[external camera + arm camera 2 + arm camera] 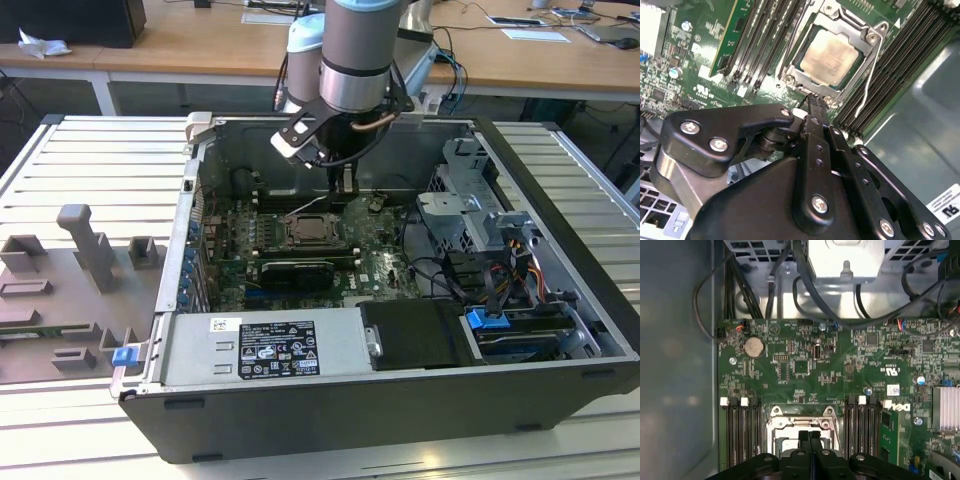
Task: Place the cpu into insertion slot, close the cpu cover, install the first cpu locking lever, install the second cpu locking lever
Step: 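Close the cpu cover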
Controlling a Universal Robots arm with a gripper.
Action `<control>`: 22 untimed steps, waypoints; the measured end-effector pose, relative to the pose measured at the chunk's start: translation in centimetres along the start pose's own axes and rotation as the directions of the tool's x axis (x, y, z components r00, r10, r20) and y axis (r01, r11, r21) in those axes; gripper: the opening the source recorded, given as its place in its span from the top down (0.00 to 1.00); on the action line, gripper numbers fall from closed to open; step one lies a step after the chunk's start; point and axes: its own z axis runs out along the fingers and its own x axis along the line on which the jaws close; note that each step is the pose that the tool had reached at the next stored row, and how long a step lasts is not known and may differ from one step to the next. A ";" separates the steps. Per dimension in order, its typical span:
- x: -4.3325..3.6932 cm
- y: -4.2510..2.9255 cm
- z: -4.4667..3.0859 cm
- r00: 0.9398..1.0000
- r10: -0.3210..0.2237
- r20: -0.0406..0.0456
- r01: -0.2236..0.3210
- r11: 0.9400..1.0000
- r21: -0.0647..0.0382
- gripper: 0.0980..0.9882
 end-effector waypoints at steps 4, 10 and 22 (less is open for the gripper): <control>-0.01 -0.34 0.08 1.000 0.000 0.000 0.000 1.000 0.000 0.99; -0.02 -1.28 0.37 1.000 0.000 0.000 0.000 1.000 0.000 0.99; 0.23 -2.94 0.76 1.000 -0.003 0.000 0.003 1.000 0.000 0.99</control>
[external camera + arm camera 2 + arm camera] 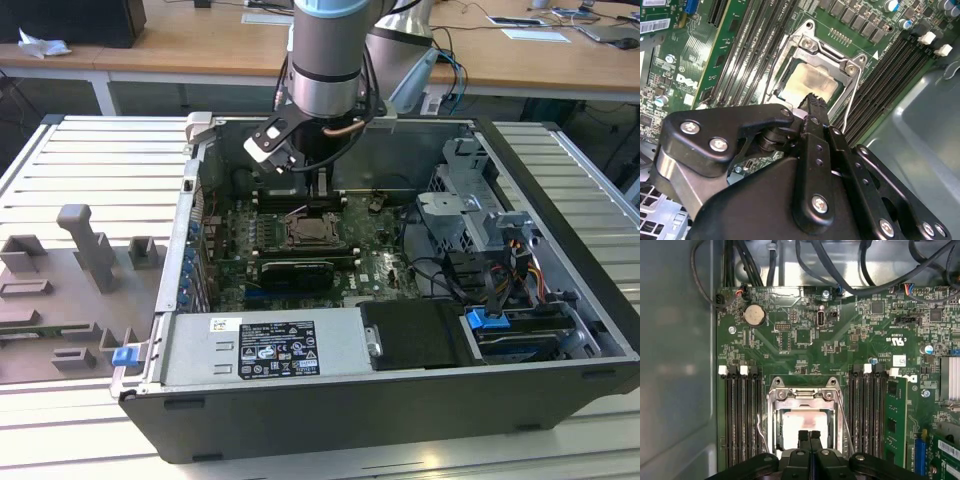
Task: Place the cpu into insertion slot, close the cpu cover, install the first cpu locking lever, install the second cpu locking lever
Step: 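Close the cpu cover, then install the first cpu locking lever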
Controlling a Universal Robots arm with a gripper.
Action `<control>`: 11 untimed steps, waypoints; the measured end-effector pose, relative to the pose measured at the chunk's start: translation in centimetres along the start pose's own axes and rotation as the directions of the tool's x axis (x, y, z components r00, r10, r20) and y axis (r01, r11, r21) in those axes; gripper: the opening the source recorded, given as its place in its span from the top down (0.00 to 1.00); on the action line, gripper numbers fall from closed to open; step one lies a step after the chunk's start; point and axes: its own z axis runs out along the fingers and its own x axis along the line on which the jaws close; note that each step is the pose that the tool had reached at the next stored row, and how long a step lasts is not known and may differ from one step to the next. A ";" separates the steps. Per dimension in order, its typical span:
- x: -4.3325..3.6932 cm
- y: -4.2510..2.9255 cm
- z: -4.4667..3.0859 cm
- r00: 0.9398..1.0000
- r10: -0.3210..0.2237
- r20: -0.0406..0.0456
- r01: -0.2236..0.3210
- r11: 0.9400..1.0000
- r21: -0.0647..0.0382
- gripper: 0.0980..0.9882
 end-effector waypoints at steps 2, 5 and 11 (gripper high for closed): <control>0.03 -0.02 0.01 1.000 0.000 0.000 0.000 1.000 0.000 0.99; 0.06 -0.08 0.01 1.000 0.000 0.000 0.000 1.000 0.000 0.99; 0.41 -0.15 0.03 0.999 -0.039 0.000 0.039 0.999 0.001 0.99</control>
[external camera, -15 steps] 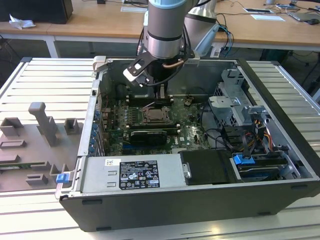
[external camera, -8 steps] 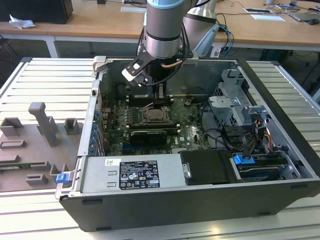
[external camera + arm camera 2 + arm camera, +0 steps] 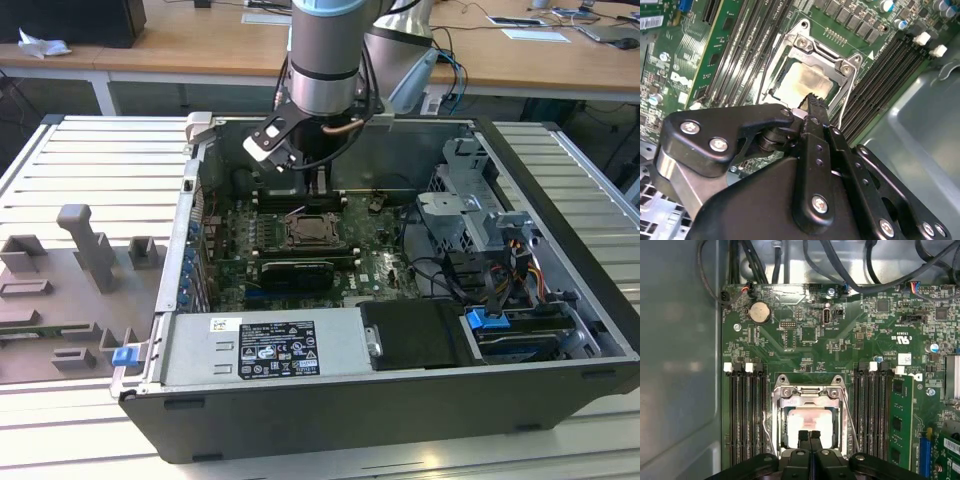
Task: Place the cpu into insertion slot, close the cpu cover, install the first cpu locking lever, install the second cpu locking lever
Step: 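Install the first cpu locking lever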
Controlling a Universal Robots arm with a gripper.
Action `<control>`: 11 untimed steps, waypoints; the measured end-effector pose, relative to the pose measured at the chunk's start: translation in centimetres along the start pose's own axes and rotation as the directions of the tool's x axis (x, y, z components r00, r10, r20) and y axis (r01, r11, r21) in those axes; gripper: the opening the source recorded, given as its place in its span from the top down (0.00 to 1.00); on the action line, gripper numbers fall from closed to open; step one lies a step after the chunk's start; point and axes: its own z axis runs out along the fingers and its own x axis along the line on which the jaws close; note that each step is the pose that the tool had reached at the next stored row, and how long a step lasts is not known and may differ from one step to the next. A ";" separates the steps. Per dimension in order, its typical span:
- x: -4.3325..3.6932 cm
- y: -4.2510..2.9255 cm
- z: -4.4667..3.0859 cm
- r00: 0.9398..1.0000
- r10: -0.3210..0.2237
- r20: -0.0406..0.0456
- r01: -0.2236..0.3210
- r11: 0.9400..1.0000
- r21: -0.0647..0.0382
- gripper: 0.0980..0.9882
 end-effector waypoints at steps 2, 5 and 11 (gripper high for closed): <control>0.00 0.00 0.00 0.999 -0.043 0.000 0.043 0.999 0.001 0.99; 0.00 0.00 0.01 0.992 -0.123 0.000 0.123 0.992 0.004 0.99; 0.00 0.00 0.02 0.975 -0.222 -0.001 0.222 0.975 0.007 0.99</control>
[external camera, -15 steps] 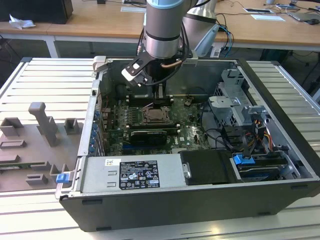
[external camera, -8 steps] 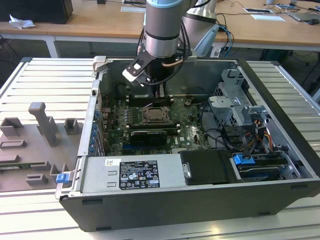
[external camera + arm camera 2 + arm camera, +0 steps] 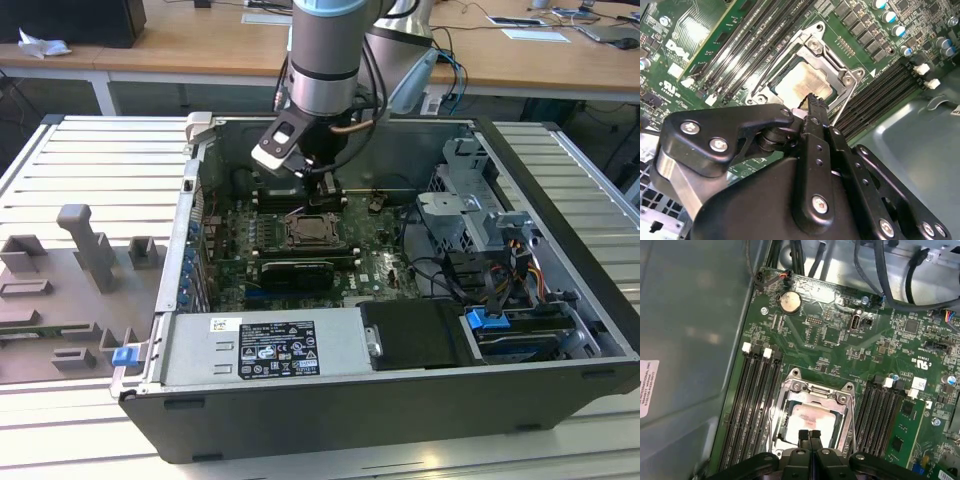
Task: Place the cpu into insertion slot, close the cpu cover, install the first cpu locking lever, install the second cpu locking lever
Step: 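Install the first cpu locking lever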
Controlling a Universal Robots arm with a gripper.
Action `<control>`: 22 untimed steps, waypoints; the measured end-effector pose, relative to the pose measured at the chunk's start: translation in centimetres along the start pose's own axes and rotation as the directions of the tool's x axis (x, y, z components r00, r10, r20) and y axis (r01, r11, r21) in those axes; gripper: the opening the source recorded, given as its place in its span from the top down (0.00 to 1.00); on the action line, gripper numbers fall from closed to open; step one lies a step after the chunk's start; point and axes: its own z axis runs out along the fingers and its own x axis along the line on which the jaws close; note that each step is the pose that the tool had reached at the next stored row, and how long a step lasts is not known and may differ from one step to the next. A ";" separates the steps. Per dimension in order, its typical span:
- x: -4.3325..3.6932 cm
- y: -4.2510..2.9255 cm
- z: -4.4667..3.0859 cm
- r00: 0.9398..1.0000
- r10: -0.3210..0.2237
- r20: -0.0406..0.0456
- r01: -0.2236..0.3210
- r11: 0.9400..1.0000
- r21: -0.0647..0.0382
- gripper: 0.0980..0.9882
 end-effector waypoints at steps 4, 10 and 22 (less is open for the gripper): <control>0.00 0.00 0.00 1.000 -0.030 0.000 0.030 1.000 0.001 0.99; 0.00 0.00 0.00 0.997 -0.079 0.000 0.079 0.997 0.002 0.99; 0.00 -0.01 0.03 0.946 -0.324 -0.002 0.324 0.946 0.010 0.99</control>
